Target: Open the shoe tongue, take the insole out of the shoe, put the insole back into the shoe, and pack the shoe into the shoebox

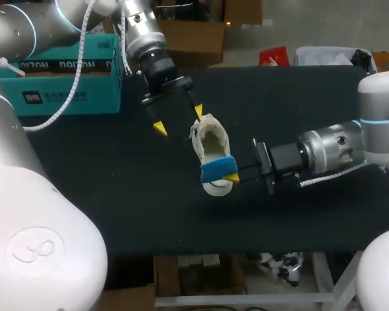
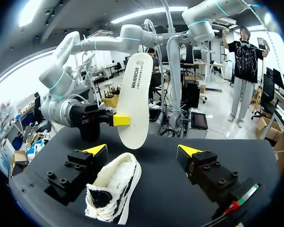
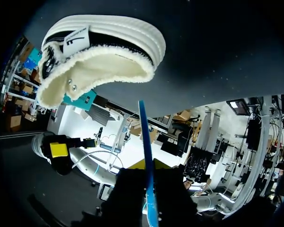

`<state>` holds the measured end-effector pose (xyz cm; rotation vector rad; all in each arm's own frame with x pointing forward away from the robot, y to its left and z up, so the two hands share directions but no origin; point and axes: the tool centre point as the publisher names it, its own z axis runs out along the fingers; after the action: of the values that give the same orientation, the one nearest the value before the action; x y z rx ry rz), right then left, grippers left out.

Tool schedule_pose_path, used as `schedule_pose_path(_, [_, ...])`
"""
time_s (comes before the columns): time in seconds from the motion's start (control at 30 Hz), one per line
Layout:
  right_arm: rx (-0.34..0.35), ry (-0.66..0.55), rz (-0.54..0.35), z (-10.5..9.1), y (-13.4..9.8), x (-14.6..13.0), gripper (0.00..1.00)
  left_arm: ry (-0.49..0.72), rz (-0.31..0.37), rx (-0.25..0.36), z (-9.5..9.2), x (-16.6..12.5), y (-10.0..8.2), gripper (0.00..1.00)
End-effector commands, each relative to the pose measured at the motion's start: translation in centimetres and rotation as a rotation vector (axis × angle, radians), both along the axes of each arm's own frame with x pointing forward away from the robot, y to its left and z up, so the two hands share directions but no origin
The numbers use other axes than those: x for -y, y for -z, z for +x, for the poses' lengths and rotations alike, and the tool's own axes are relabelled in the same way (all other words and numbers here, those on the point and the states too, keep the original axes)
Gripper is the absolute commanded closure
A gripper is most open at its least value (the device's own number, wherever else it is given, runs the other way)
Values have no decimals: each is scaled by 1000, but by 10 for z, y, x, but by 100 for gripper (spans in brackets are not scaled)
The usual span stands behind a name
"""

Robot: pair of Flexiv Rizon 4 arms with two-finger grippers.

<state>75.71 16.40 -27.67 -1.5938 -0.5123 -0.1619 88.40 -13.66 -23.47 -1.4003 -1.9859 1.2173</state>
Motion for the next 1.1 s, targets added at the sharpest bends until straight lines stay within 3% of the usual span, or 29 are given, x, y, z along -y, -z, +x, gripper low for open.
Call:
schedule_pose_path(0.03, [-8,9,8,2,2,-2,100,-73,-73,20,-7,1,8,0])
schedule_pose_path(0.23, [-10,78,1,1,5,-9,100,-294,-215,60,-24,-1,9,0])
schedule_pose_path(0.5, [14,138,6,7,7,-14,100,-568,-275,131,-52,5,19,0])
schedule_pose_path(0.87, [53,165,51,19,6,-10,100,-696,-448,161,-71,13,34,0])
schedule_pose_path(1.1, [70,203,76,24,11,-10,100,-768,-567,115,-74,16,37,0])
